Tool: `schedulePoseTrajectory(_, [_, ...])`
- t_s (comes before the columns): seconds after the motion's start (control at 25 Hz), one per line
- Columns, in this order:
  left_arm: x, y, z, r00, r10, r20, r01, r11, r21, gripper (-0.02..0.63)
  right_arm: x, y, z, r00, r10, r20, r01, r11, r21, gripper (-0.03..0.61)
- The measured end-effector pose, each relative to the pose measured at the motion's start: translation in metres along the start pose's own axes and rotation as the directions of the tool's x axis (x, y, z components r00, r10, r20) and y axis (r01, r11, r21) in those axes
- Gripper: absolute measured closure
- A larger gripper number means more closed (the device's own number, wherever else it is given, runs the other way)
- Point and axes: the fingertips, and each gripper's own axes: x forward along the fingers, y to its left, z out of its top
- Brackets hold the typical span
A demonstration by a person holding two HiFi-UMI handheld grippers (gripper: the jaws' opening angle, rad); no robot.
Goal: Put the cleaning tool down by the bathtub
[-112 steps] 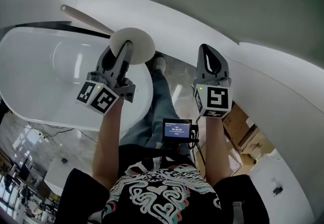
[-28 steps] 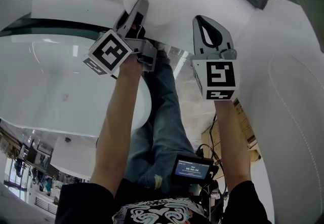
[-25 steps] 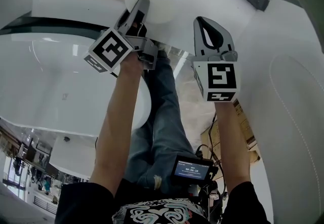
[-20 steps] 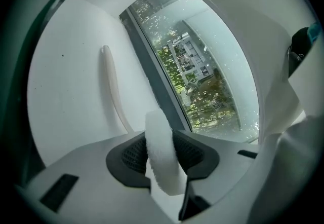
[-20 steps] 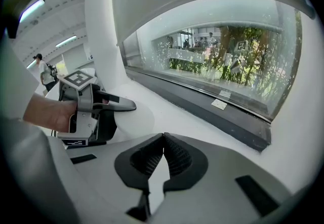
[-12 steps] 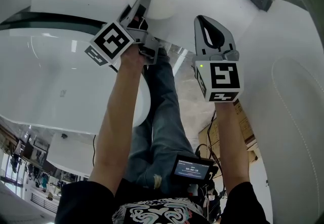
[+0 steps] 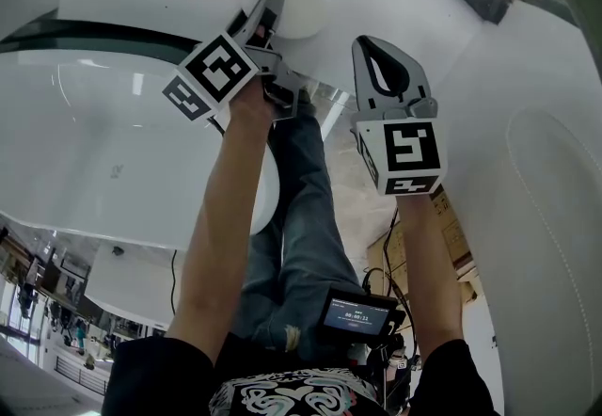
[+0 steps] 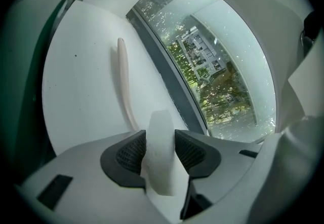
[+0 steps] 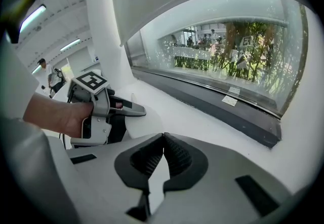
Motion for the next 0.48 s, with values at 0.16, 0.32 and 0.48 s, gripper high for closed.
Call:
schedulePoseTrajectory(0.16, [-0.001, 0.002, 0.002, 1.000, 0.020, 0.006, -0.020, 1.000, 0.008, 0.434, 0.000, -0.005, -0.002, 1.000, -0.008, -0.002, 0.008, 1.000, -0.010, 0.551])
schedulePoseTrajectory(0.32, [-0.004, 0.002, 0.004, 0.999, 0.050, 0.020, -0.050, 0.998, 0.028, 0.423, -0.001, -0.008, -0.004, 1.000, -0.013, -0.003, 0.013, 1.000, -0.013, 0.551])
schedulePoseTrajectory(0.48, [-0.011, -0.002, 0.009, 0.998, 0.054, 0.040, -0.056, 0.997, 0.045, 0.422, -0.003, -0.006, -0.003, 1.000, -0.012, 0.000, 0.012, 1.000, -0.010, 0.551])
